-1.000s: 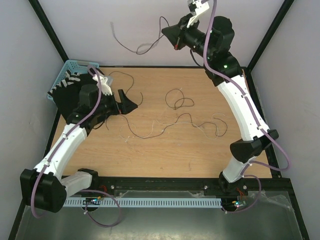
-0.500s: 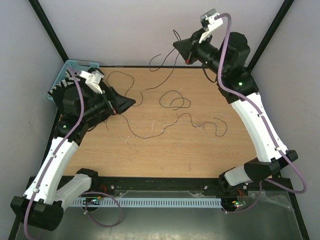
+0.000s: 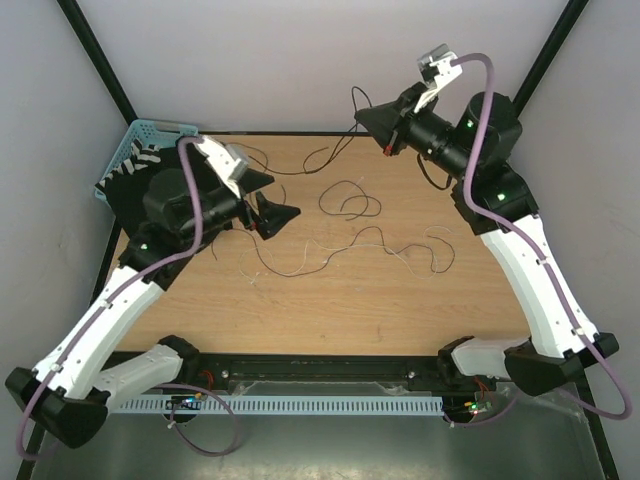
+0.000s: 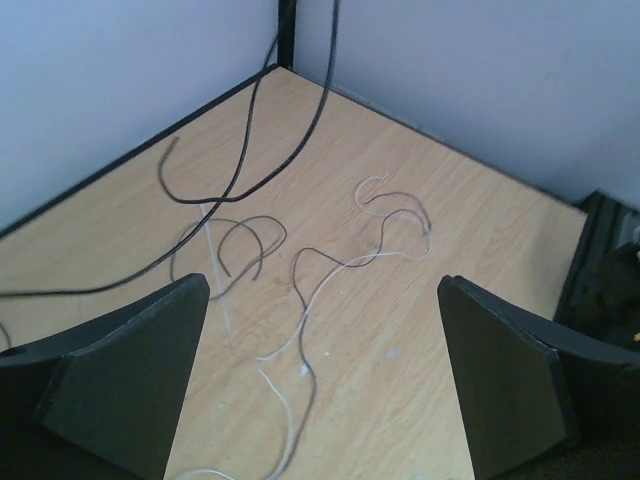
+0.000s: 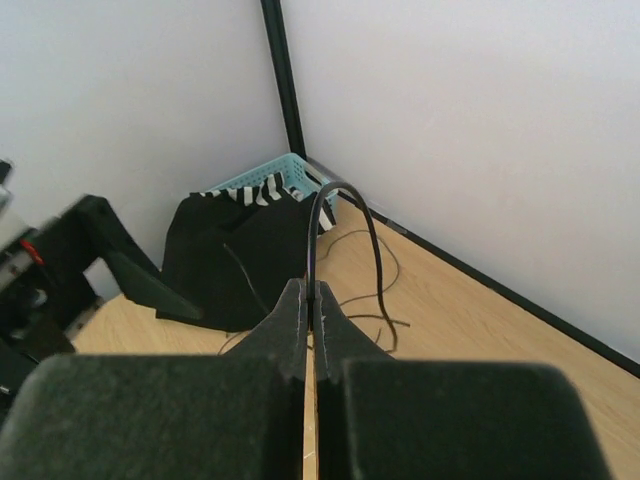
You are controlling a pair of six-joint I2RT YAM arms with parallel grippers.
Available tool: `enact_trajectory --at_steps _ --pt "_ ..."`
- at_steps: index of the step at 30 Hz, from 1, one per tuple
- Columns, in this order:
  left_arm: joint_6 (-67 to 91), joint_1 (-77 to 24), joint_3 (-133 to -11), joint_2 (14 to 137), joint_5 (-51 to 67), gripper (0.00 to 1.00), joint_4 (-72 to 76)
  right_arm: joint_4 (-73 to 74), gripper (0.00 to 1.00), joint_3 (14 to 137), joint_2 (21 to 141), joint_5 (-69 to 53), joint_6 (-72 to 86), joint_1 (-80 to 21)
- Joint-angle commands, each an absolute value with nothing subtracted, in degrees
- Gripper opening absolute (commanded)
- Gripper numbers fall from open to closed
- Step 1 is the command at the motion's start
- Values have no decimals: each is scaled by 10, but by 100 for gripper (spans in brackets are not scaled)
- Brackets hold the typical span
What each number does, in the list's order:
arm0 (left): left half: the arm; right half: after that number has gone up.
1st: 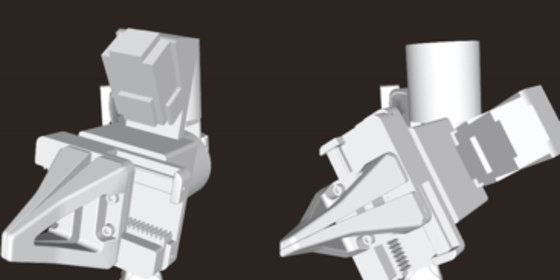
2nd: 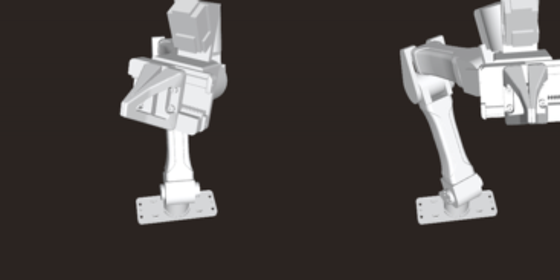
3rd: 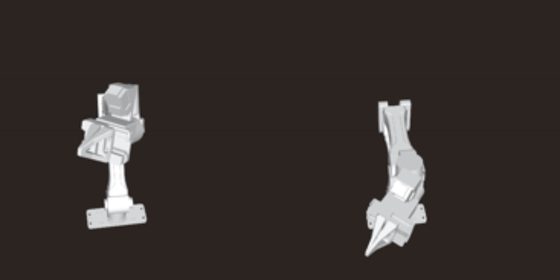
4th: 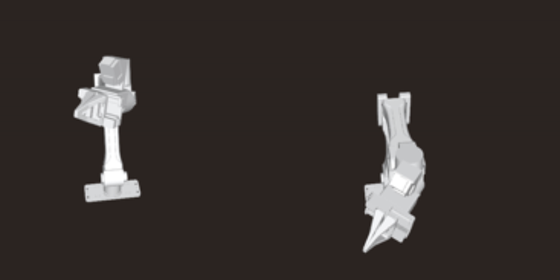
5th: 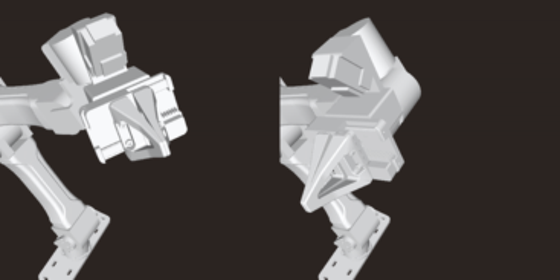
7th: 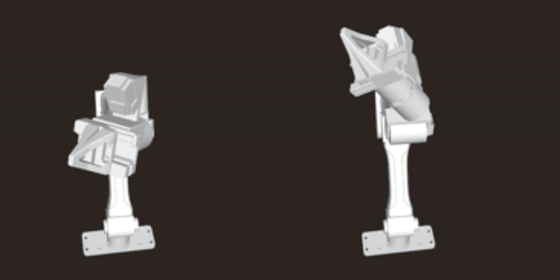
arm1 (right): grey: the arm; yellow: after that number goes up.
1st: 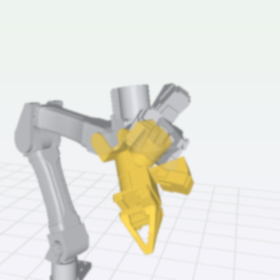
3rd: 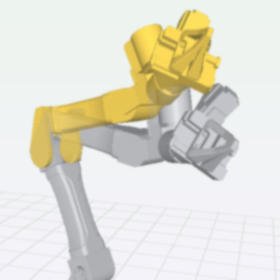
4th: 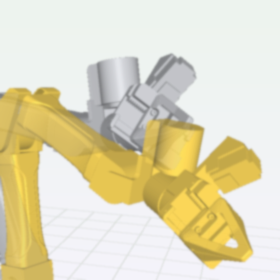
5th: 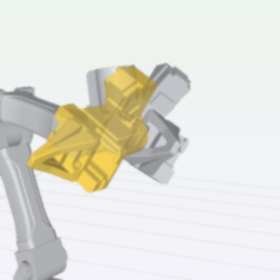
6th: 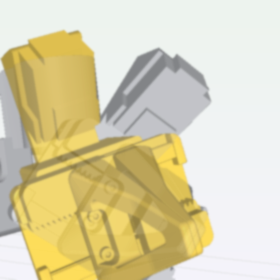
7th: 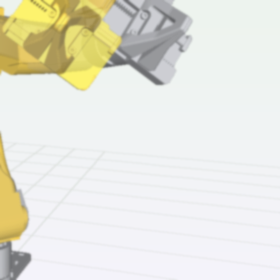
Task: Zip-tie the wires
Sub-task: Straighten the cable at the center of the board.
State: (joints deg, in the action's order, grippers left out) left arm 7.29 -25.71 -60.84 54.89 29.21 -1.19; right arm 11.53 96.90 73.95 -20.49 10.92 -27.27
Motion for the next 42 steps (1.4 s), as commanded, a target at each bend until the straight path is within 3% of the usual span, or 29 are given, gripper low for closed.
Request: enact_trajectory --at_steps 1,13,22,32,37,38,42 --pt "-81 -296 -583 566 244 99 59 123 2 975 710 -229 121 -273" --pt "-110 -347 -516 590 197 96 241 128 2 966 684 -248 132 -273" --pt "-117 -374 -513 645 117 83 312 128 3 958 667 -259 133 -273" --pt "-108 -374 -504 685 106 30 373 131 5 925 652 -226 124 -273" --pt "-98 -374 -501 678 133 4 375 163 5 896 645 -151 106 -270" --pt "-94 -374 -501 677 139 0 374 171 5 891 642 -129 98 -269" --pt "-64 -377 -495 677 162 0 363 216 4 869 634 7 57 -254"
